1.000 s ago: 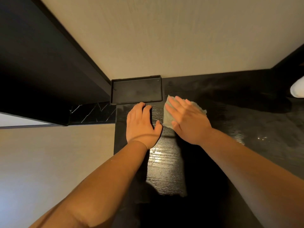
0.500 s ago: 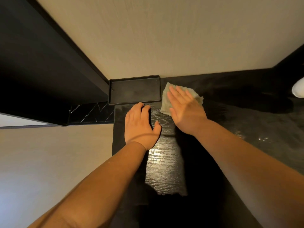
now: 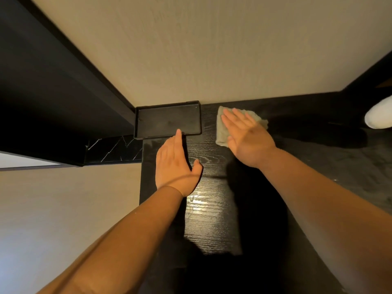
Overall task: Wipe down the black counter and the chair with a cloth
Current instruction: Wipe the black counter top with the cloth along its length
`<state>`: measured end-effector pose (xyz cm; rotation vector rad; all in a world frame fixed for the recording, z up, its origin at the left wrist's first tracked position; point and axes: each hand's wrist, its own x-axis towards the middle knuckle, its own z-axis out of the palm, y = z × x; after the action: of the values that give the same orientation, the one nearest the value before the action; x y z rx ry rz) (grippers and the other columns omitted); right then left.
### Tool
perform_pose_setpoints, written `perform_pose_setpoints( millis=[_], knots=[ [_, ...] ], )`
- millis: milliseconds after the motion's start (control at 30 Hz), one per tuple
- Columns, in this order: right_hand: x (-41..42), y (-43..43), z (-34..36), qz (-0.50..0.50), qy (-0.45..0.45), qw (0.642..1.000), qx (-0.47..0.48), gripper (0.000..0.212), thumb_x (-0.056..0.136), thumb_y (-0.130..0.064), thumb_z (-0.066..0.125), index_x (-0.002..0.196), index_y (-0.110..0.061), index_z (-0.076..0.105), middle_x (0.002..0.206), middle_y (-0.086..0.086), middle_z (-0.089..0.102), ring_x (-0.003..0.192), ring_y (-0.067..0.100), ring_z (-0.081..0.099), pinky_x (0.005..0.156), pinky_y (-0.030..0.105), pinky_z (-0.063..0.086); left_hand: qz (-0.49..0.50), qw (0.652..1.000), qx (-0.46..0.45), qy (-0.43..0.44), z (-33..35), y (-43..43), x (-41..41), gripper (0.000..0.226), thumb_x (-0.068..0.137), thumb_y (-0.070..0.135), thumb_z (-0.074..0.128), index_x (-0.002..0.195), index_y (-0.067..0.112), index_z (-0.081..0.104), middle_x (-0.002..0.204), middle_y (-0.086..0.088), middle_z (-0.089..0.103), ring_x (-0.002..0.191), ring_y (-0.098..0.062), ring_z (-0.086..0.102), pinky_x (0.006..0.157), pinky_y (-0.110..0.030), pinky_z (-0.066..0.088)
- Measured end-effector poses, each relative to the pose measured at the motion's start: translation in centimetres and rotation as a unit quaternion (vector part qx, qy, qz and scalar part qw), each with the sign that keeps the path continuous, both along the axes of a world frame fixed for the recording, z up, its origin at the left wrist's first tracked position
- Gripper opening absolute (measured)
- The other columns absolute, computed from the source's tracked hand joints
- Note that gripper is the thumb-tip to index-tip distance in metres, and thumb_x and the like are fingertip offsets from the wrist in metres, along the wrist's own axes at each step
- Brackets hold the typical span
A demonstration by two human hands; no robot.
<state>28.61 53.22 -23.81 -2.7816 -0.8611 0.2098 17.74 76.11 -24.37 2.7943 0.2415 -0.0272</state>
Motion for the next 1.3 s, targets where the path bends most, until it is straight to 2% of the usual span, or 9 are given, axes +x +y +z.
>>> perform_pose_setpoints(
  millis=[200,300,433,500,633,767,1033,1200,1300],
  knots=[
    [1.4,0.2,0.9,-0.152,0.024,0.987,-0.045,0.068,0.104,-0.030,0.040,0.165,-0.011,0.018,0.173,0.008,0.013,0.159,0.031,0.010,0.130,0.044,0.007,-0.017,0.999,0.040,0.015,-0.4,0.2,0.2,0.097,0.090,0.056,0.051,0.167,0.011,0.014,0.160,-0.009,0.037,0.150,-0.026,0.031,0.128,-0.046,0.023],
    [-0.4,2.9,0.4,-0.067,0.022,0.997,-0.018,0.069,0.101,-0.036,0.034,0.164,-0.007,0.024,0.172,0.013,0.017,0.159,0.038,0.012,0.130,0.049,0.008,-0.019,0.999,0.042,0.015,-0.3,0.1,0.2,0.096,0.090,0.055,0.053,0.167,0.010,0.016,0.158,-0.009,0.037,0.149,-0.027,0.031,0.128,-0.046,0.023],
    [-1.1,2.7,0.7,0.028,0.051,0.998,-0.013,0.074,0.098,-0.042,0.018,0.164,-0.009,0.025,0.173,0.010,0.016,0.160,0.031,0.011,0.130,0.048,0.008,-0.020,0.999,0.043,0.016,-0.1,0.0,0.3,0.096,0.090,0.055,0.052,0.167,0.011,0.016,0.159,-0.009,0.037,0.150,-0.027,0.031,0.128,-0.046,0.022],
    [-0.2,0.4,0.6,-0.006,0.028,0.999,-0.018,0.072,0.097,-0.040,0.023,0.161,-0.008,0.032,0.170,0.012,0.025,0.157,0.034,0.021,0.129,0.049,0.016,-0.028,0.999,0.042,0.017,-0.2,0.1,0.3,0.094,0.091,0.055,0.051,0.168,0.013,0.017,0.160,-0.008,0.037,0.151,-0.027,0.030,0.128,-0.046,0.022],
    [0.1,-4.3,-0.1,-0.109,0.001,0.993,-0.053,0.065,0.105,-0.038,0.028,0.164,-0.011,0.020,0.172,0.007,0.016,0.158,0.029,0.012,0.130,0.045,0.008,-0.047,0.997,0.052,0.013,-0.2,0.3,0.4,0.092,0.092,0.059,0.049,0.168,0.018,0.018,0.160,-0.005,0.038,0.150,-0.029,0.030,0.127,-0.049,0.025],
    [-0.5,-1.8,0.3,-0.177,0.006,0.982,-0.062,0.068,0.103,-0.035,0.034,0.164,-0.010,0.018,0.172,0.010,0.015,0.157,0.033,0.012,0.129,0.048,0.010,-0.054,0.996,0.063,0.017,-0.2,0.3,0.3,0.092,0.092,0.061,0.047,0.168,0.018,0.019,0.159,-0.006,0.040,0.149,-0.031,0.031,0.126,-0.049,0.025],
    [-2.3,1.1,0.3,0.004,0.001,1.000,-0.021,0.067,0.100,-0.037,0.041,0.160,-0.008,0.034,0.169,0.011,0.028,0.156,0.032,0.023,0.129,0.047,0.015,-0.065,0.995,0.073,0.013,-0.2,0.3,0.2,0.087,0.092,0.058,0.050,0.168,0.024,0.023,0.157,-0.004,0.040,0.148,-0.031,0.030,0.126,-0.050,0.024],
    [-0.1,-4.8,-0.1,-0.134,0.001,0.989,-0.055,0.071,0.101,-0.043,0.027,0.163,-0.010,0.023,0.171,0.008,0.019,0.157,0.031,0.014,0.129,0.046,0.009,-0.060,0.996,0.066,0.010,-0.4,0.3,0.2,0.091,0.092,0.061,0.047,0.168,0.020,0.018,0.158,-0.006,0.039,0.149,-0.032,0.030,0.127,-0.048,0.023],
    [-0.5,-2.1,0.5,-0.194,0.015,0.979,-0.065,0.070,0.101,-0.039,0.030,0.164,-0.011,0.018,0.172,0.009,0.012,0.158,0.032,0.009,0.130,0.047,0.007,-0.056,0.996,0.063,0.008,-0.4,0.3,0.2,0.093,0.091,0.061,0.047,0.168,0.018,0.018,0.159,-0.007,0.040,0.148,-0.032,0.031,0.127,-0.048,0.023]
  ],
)
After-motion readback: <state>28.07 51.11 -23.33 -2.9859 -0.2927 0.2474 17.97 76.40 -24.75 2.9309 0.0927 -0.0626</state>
